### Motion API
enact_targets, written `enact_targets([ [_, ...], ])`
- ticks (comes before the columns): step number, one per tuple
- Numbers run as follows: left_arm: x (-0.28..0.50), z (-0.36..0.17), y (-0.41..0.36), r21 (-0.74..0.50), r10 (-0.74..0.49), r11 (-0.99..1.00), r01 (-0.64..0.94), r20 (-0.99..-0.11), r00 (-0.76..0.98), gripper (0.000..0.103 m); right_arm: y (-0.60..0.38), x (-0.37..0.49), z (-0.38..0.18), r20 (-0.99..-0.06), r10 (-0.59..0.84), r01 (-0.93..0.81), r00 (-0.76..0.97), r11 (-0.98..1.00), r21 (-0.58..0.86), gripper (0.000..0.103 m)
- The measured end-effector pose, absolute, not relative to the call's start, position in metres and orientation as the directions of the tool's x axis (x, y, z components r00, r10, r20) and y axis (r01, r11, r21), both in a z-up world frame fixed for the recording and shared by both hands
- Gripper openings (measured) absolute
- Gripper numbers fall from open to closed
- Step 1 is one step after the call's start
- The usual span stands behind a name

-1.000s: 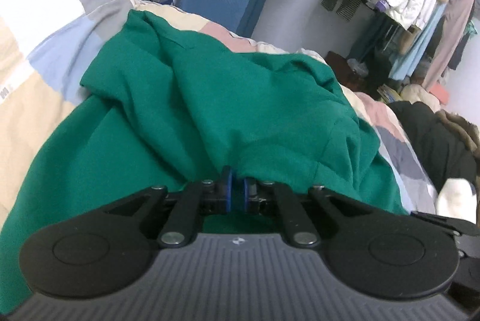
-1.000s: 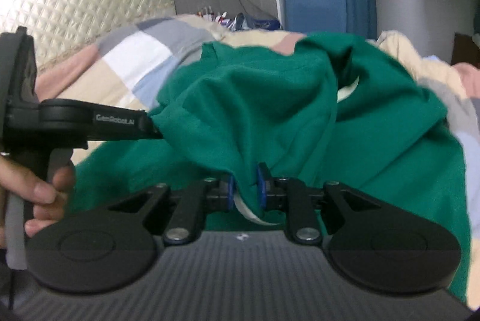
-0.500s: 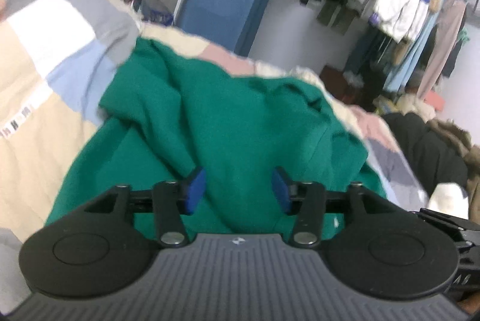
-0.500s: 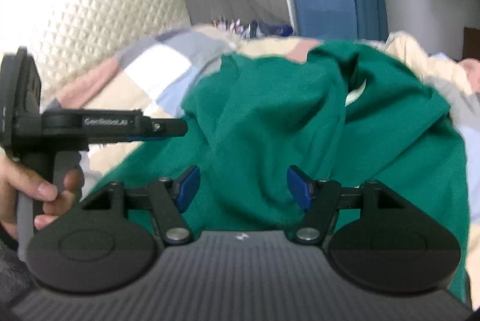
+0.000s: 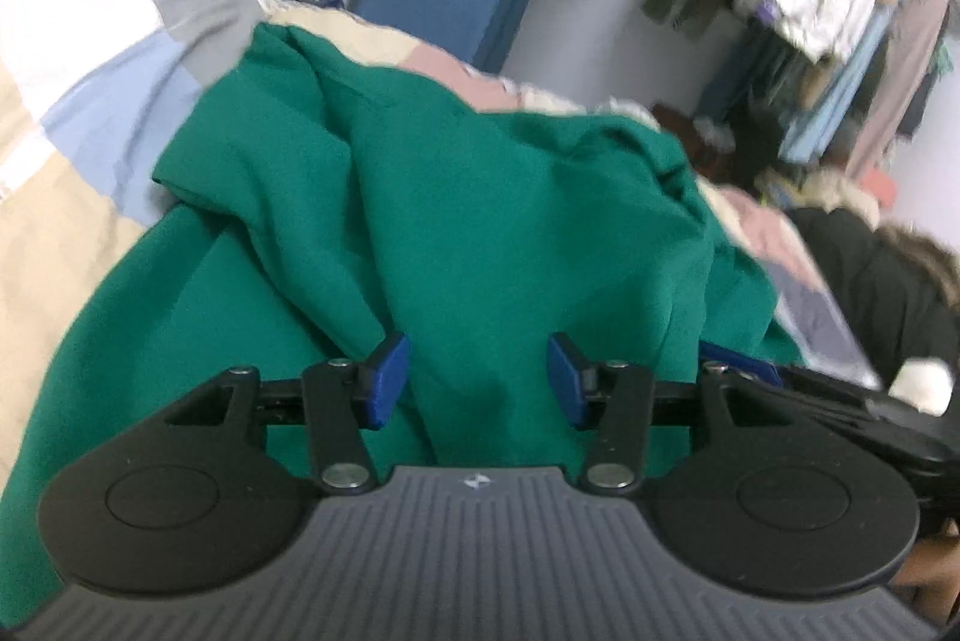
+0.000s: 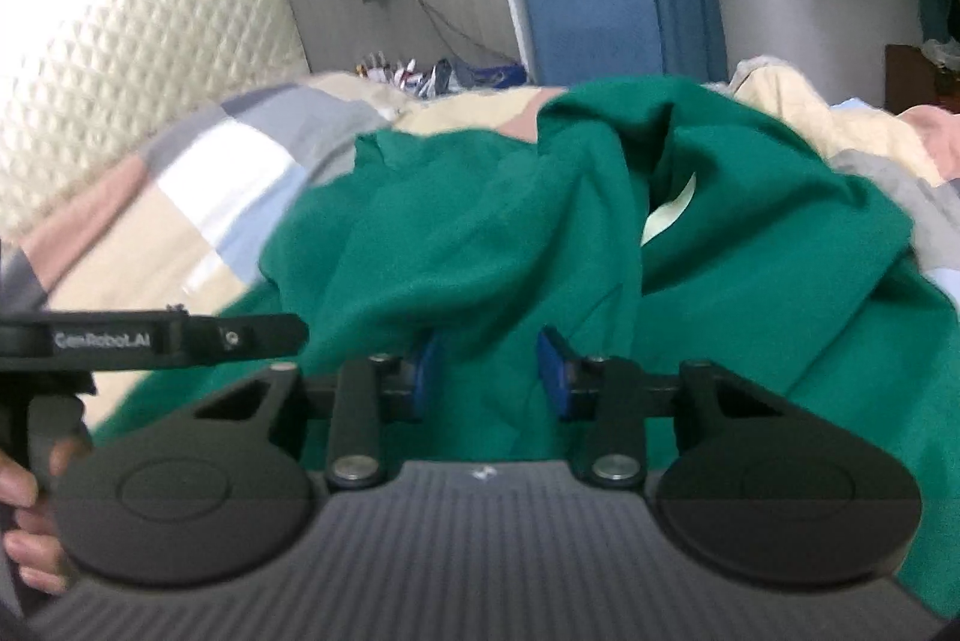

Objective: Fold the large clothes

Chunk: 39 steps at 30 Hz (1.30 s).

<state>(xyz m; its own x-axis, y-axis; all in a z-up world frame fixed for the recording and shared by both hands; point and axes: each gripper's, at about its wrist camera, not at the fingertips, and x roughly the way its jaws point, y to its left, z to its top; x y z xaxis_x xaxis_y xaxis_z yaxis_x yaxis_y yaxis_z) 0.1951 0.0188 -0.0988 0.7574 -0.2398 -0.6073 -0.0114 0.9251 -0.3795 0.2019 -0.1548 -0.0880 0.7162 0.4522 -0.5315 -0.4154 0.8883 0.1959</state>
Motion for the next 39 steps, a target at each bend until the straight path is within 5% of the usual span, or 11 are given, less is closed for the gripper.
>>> enact_targets([
  [11, 0.226, -0.141, -0.002, -0.276, -0.196, 0.961, -0.016, -0.72, 0.665, 0.056, -0.156, 0.217, -0.108, -0.601, 0.428, -0.41, 0.675, 0.895, 0.176, 0.036],
  [31, 0.143, -0.089, 0.019, -0.302, -0.17, 0.951, -0.065, -0.686, 0.708, 0.057, -0.213, 0.139, -0.051, -0.645, 0.394, -0.352, 0.655, 0.914, 0.201, 0.039],
  [33, 0.134, -0.086, 0.022, -0.297, -0.164, 0.952, -0.07, -0.691, 0.704, 0.057, -0.227, 0.13, -0.049, -0.648, 0.383, -0.308, 0.659, 0.923, 0.232, 0.051],
  [37, 0.119, -0.081, 0.036, -0.304, -0.159, 0.947, -0.101, -0.719, 0.676, 0.06, -0.253, 0.112, -0.047, -0.663, 0.351, -0.235, 0.661, 0.936, 0.262, 0.057],
  [39, 0.114, -0.078, 0.048, -0.319, -0.159, 0.939, -0.129, -0.733, 0.662, 0.063, -0.263, 0.109, -0.048, -0.675, 0.319, -0.184, 0.665, 0.946, 0.266, 0.076],
])
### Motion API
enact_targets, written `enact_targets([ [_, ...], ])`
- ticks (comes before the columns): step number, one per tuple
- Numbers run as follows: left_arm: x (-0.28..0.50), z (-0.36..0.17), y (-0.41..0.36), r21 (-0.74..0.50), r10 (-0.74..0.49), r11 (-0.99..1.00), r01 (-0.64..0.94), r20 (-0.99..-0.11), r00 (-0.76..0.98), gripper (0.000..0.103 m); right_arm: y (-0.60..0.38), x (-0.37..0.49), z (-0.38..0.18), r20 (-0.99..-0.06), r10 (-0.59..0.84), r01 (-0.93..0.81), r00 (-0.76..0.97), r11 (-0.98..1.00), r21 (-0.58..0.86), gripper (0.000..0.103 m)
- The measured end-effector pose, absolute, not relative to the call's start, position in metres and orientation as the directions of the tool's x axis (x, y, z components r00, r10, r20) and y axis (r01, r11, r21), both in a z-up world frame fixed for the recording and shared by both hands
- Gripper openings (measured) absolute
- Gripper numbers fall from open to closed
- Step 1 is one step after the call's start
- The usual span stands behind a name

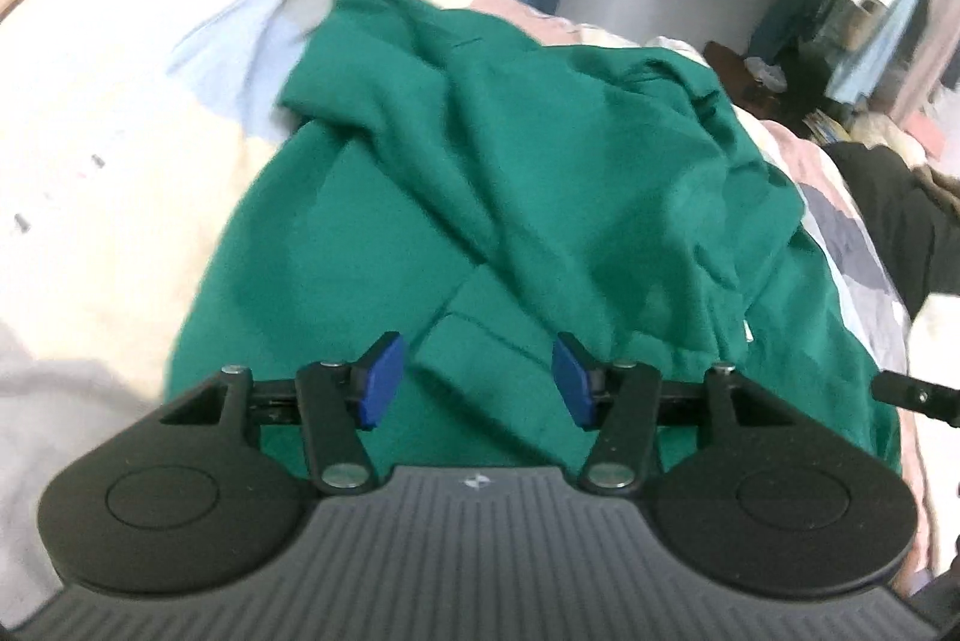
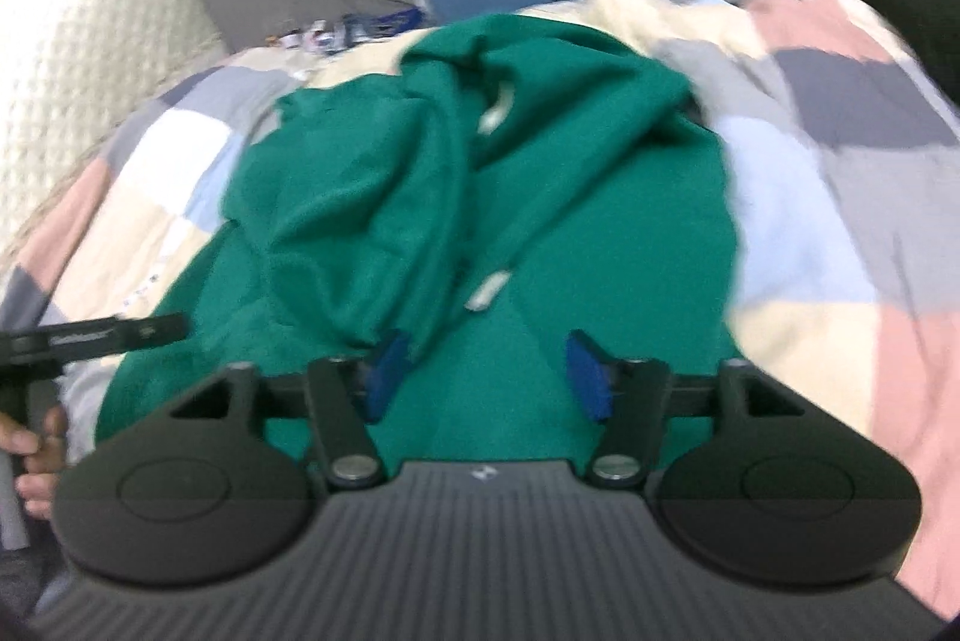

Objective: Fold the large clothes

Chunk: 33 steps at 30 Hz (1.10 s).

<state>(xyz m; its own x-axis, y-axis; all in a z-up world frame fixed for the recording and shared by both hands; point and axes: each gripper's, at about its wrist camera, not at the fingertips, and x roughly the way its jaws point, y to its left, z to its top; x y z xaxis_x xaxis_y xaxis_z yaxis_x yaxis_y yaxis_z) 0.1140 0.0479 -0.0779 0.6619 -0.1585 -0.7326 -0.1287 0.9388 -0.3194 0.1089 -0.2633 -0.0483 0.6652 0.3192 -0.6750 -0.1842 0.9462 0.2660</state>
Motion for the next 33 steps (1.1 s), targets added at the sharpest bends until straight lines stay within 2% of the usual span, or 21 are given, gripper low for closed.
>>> enact_targets([
  [2, 0.108, -0.076, 0.062, -0.336, -0.154, 0.927, -0.164, -0.743, 0.651, 0.066, -0.275, 0.108, -0.051, -0.684, 0.283, -0.112, 0.672, 0.952, 0.284, 0.084],
  [8, 0.09, -0.082, 0.109, -0.393, -0.122, 0.862, -0.321, -0.775, 0.62, 0.068, -0.316, 0.118, -0.067, -0.739, 0.114, 0.194, 0.664, 0.928, 0.317, 0.084],
  [14, 0.082, -0.1, 0.147, -0.473, -0.129, 0.753, -0.457, -0.787, 0.603, 0.068, -0.353, 0.126, -0.104, -0.766, 0.266, 0.339, 0.586, 0.778, 0.529, 0.084],
  [18, 0.088, -0.112, 0.15, -0.466, -0.134, 0.741, -0.483, -0.808, 0.574, 0.068, -0.351, 0.13, -0.11, -0.754, 0.312, 0.338, 0.579, 0.75, 0.569, 0.087],
  [23, 0.098, -0.126, 0.143, -0.489, -0.172, 0.711, -0.505, -0.817, 0.55, 0.068, -0.345, 0.127, -0.102, -0.627, 0.495, 0.22, 0.602, 0.652, 0.725, 0.087],
  [27, 0.099, -0.13, 0.14, -0.549, -0.232, 0.678, -0.488, -0.79, 0.567, 0.068, -0.337, 0.128, -0.091, -0.561, 0.563, 0.12, 0.607, 0.633, 0.765, 0.087],
  [31, 0.103, -0.129, 0.131, -0.569, -0.273, 0.692, -0.444, -0.776, 0.569, 0.068, -0.334, 0.129, -0.082, -0.647, 0.444, 0.143, 0.62, 0.747, 0.649, 0.086],
  [33, 0.104, -0.128, 0.128, -0.563, -0.27, 0.703, -0.435, -0.777, 0.569, 0.068, -0.325, 0.132, -0.075, -0.717, 0.32, 0.151, 0.619, 0.848, 0.509, 0.086],
])
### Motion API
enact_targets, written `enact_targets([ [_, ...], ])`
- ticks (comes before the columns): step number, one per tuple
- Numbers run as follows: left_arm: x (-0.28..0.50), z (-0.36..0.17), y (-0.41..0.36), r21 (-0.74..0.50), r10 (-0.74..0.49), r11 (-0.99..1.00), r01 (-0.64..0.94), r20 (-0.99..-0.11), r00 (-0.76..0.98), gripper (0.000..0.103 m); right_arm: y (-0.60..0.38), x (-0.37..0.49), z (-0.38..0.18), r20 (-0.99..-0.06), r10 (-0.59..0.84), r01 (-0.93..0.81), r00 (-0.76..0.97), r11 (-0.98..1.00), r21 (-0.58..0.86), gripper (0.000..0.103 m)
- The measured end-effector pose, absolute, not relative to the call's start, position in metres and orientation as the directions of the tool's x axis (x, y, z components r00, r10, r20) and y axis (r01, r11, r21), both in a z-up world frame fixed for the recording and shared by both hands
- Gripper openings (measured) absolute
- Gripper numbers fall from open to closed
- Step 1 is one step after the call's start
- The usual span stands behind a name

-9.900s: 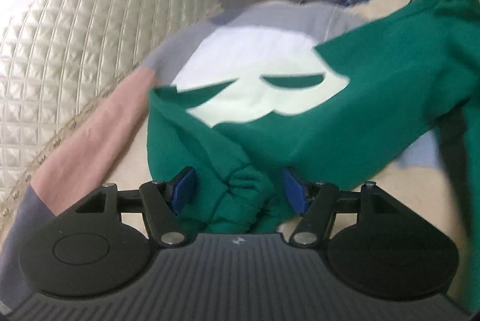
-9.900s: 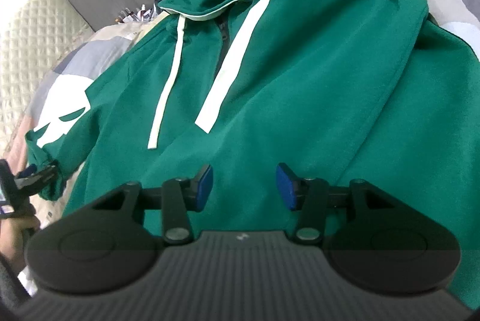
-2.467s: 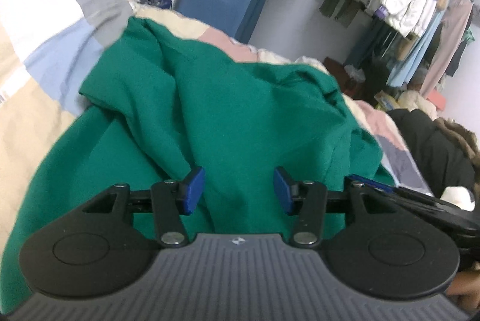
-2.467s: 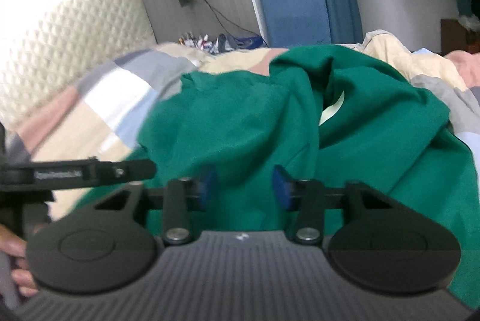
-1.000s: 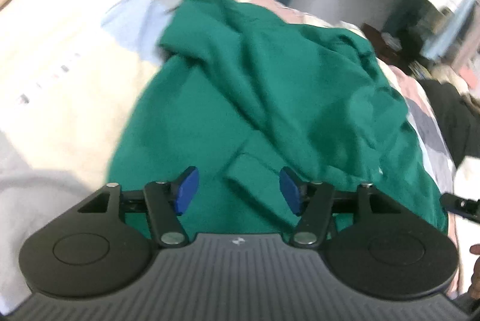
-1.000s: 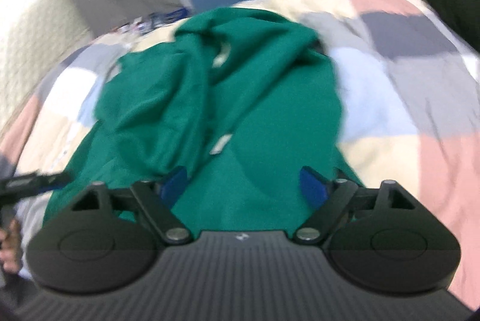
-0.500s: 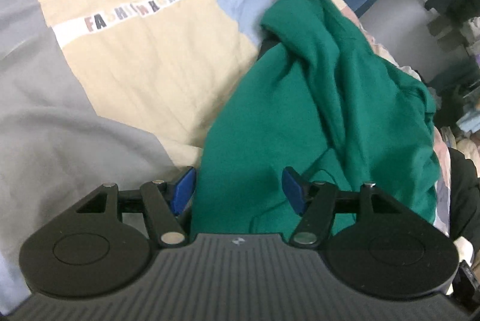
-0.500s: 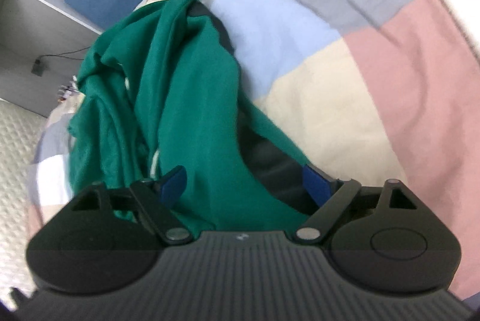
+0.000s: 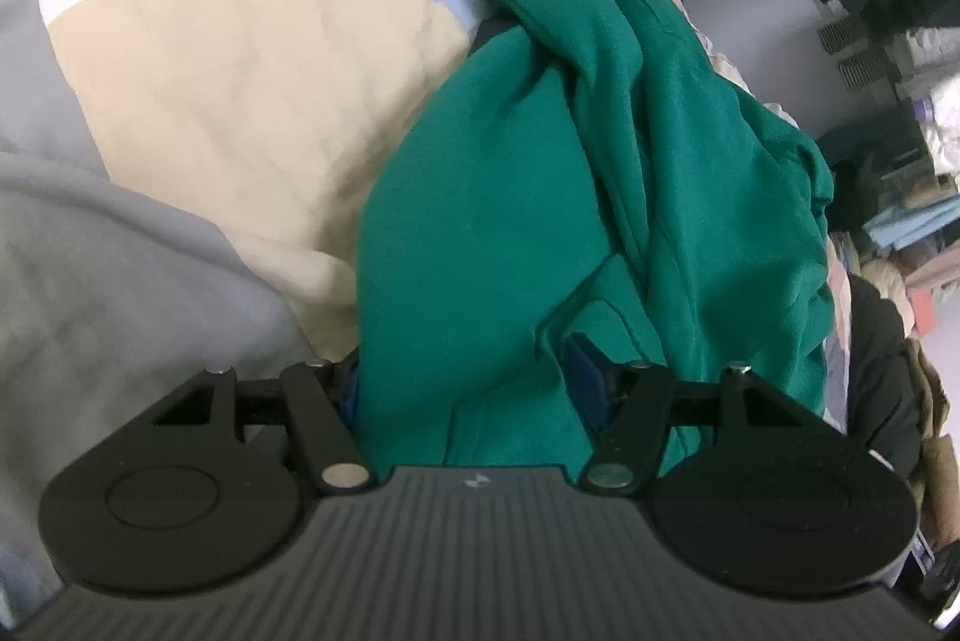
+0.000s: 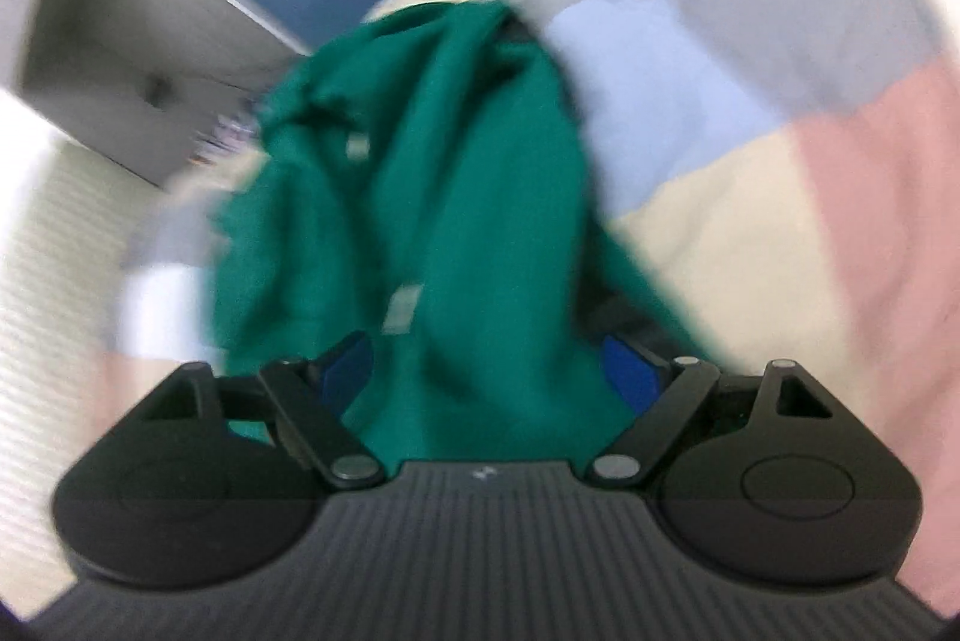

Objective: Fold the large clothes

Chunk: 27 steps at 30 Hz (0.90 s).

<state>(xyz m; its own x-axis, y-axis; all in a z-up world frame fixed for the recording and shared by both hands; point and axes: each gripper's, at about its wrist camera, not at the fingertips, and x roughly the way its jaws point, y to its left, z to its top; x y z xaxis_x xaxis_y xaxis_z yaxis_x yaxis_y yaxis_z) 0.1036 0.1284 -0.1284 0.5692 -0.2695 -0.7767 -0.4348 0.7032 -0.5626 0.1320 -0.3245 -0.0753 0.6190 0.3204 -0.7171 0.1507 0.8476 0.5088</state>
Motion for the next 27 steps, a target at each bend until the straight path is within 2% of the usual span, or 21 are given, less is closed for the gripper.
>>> enact_targets([
  [3, 0.103, -0.13, 0.128, -0.56, -0.271, 0.703, -0.438, -0.781, 0.563, 0.068, -0.317, 0.139, -0.079, -0.77, 0.21, 0.151, 0.603, 0.917, 0.368, 0.084],
  [7, 0.107, -0.138, 0.131, -0.564, -0.278, 0.691, -0.452, -0.784, 0.555, 0.069, -0.332, 0.156, -0.104, -0.838, 0.144, 0.266, 0.527, 0.908, 0.324, 0.085],
  [9, 0.11, -0.142, 0.13, -0.561, -0.279, 0.693, -0.453, -0.788, 0.55, 0.069, -0.339, 0.163, -0.118, -0.852, 0.181, 0.306, 0.491, 0.88, 0.364, 0.095],
  [11, 0.111, -0.144, 0.13, -0.564, -0.283, 0.691, -0.453, -0.787, 0.548, 0.069, -0.342, 0.168, -0.122, -0.844, 0.217, 0.319, 0.49, 0.857, 0.405, 0.099],
  [15, 0.111, -0.142, 0.128, -0.628, -0.348, 0.667, -0.401, -0.739, 0.577, 0.069, -0.344, 0.16, -0.114, -0.772, 0.361, 0.269, 0.523, 0.79, 0.551, 0.099],
  [18, 0.109, -0.135, 0.122, -0.684, -0.408, 0.65, -0.33, -0.681, 0.608, 0.069, -0.338, 0.149, -0.112, -0.671, 0.525, 0.194, 0.523, 0.693, 0.694, 0.099],
  [22, 0.104, -0.124, 0.113, -0.723, -0.459, 0.643, -0.252, -0.627, 0.629, 0.069, -0.325, 0.139, -0.104, -0.656, 0.55, 0.122, 0.517, 0.711, 0.692, 0.099],
  [27, 0.107, -0.13, 0.11, -0.668, -0.419, 0.68, -0.304, -0.693, 0.587, 0.069, -0.32, 0.149, -0.115, -0.731, 0.491, 0.172, 0.473, 0.763, 0.623, 0.096],
])
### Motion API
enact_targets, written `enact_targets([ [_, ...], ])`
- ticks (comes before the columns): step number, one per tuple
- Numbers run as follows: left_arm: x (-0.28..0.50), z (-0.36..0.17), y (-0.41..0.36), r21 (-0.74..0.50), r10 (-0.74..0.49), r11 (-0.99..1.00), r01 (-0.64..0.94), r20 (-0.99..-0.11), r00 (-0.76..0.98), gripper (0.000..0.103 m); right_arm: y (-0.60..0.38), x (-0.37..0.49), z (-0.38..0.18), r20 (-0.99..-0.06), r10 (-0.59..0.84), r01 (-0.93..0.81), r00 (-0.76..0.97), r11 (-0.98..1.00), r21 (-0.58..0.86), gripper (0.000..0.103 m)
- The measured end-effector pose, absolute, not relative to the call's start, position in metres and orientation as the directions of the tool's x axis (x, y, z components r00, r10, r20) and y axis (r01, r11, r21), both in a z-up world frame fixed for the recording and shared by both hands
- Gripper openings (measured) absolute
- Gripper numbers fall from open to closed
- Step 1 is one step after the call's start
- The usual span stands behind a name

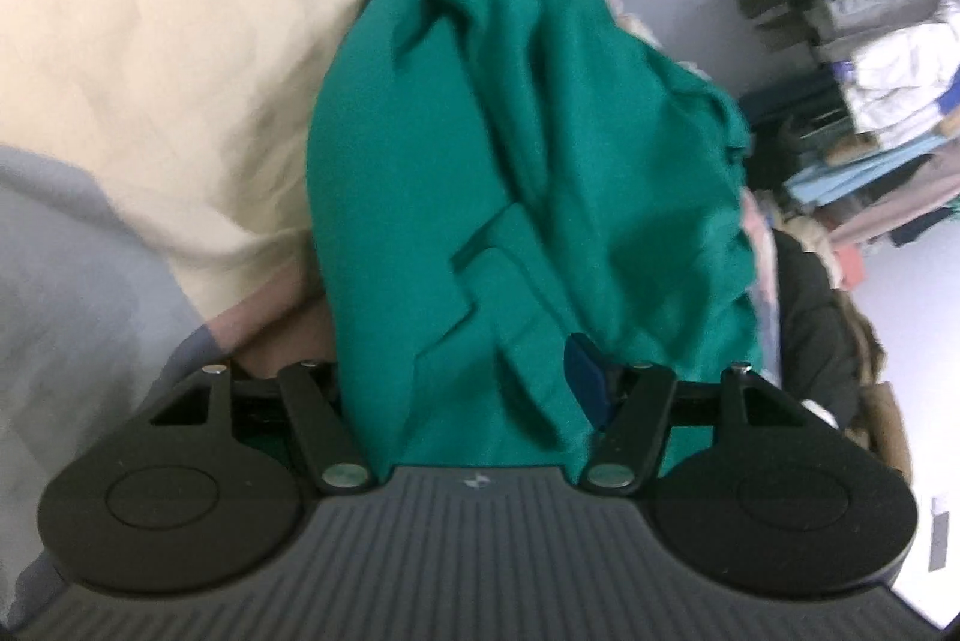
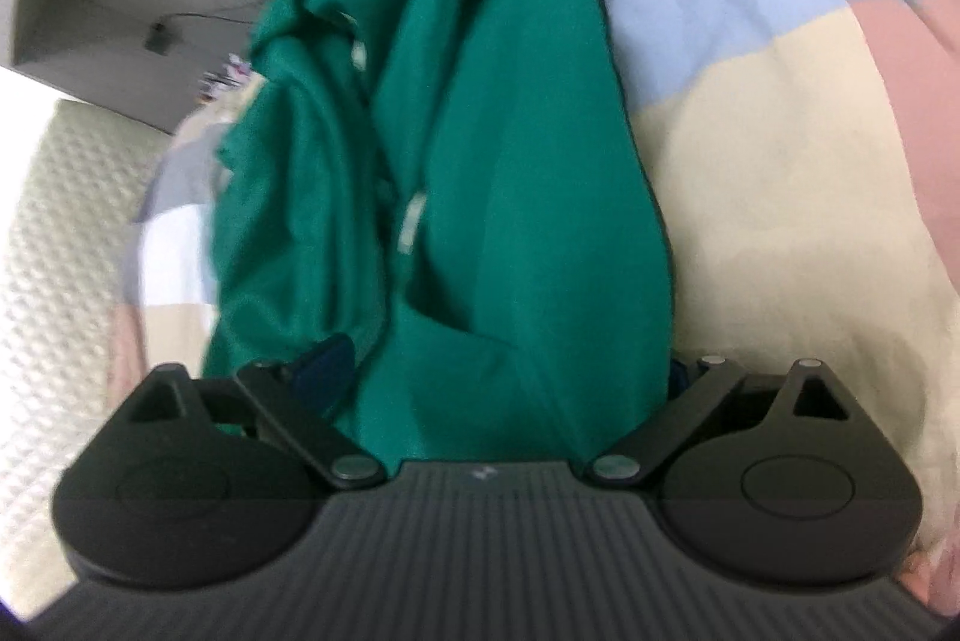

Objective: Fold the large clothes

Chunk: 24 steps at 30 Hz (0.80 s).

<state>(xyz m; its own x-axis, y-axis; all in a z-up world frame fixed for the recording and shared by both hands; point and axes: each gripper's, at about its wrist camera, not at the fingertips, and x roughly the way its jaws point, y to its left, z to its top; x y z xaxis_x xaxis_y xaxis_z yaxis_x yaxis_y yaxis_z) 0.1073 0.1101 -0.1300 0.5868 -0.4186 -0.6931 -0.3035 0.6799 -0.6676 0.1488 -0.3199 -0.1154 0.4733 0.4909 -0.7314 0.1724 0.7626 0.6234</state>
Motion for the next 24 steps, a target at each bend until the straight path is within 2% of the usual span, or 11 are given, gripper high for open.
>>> enact_targets([
  [3, 0.112, -0.135, 0.108, -0.628, -0.395, 0.709, -0.321, -0.73, 0.558, 0.069, -0.318, 0.147, -0.121, -0.781, 0.421, 0.211, 0.462, 0.803, 0.557, 0.096],
  [6, 0.115, -0.14, 0.107, -0.587, -0.361, 0.737, -0.336, -0.761, 0.539, 0.069, -0.313, 0.149, -0.125, -0.786, 0.427, 0.196, 0.447, 0.81, 0.552, 0.098],
  [10, 0.117, -0.144, 0.102, -0.549, -0.34, 0.769, -0.327, -0.785, 0.518, 0.069, -0.312, 0.143, -0.118, -0.714, 0.515, 0.14, 0.475, 0.757, 0.638, 0.098],
  [14, 0.121, -0.147, 0.096, -0.523, -0.327, 0.794, -0.31, -0.797, 0.508, 0.07, -0.301, 0.136, -0.101, -0.601, 0.628, -0.007, 0.495, 0.694, 0.72, 0.097],
  [17, 0.124, -0.148, 0.09, -0.503, -0.318, 0.816, -0.285, -0.802, 0.505, 0.07, -0.291, 0.142, -0.112, -0.659, 0.604, 0.01, 0.448, 0.734, 0.679, 0.095],
  [18, 0.124, -0.149, 0.088, -0.497, -0.314, 0.821, -0.28, -0.804, 0.505, 0.069, -0.29, 0.145, -0.12, -0.69, 0.582, 0.043, 0.43, 0.751, 0.659, 0.085],
  [19, 0.124, -0.149, 0.085, -0.492, -0.31, 0.826, -0.274, -0.803, 0.509, 0.069, -0.29, 0.148, -0.128, -0.719, 0.556, 0.072, 0.416, 0.768, 0.636, 0.081],
  [22, 0.122, -0.144, 0.075, -0.484, -0.305, 0.843, -0.235, -0.79, 0.532, 0.055, -0.286, 0.152, -0.133, -0.742, 0.526, 0.09, 0.414, 0.788, 0.609, 0.066],
  [23, 0.121, -0.142, 0.073, -0.491, -0.314, 0.843, -0.222, -0.782, 0.538, 0.047, -0.283, 0.151, -0.13, -0.741, 0.517, 0.078, 0.43, 0.796, 0.6, 0.049],
  [24, 0.119, -0.14, 0.071, -0.489, -0.311, 0.845, -0.217, -0.779, 0.544, 0.035, -0.282, 0.148, -0.125, -0.735, 0.508, 0.068, 0.449, 0.801, 0.595, 0.032],
])
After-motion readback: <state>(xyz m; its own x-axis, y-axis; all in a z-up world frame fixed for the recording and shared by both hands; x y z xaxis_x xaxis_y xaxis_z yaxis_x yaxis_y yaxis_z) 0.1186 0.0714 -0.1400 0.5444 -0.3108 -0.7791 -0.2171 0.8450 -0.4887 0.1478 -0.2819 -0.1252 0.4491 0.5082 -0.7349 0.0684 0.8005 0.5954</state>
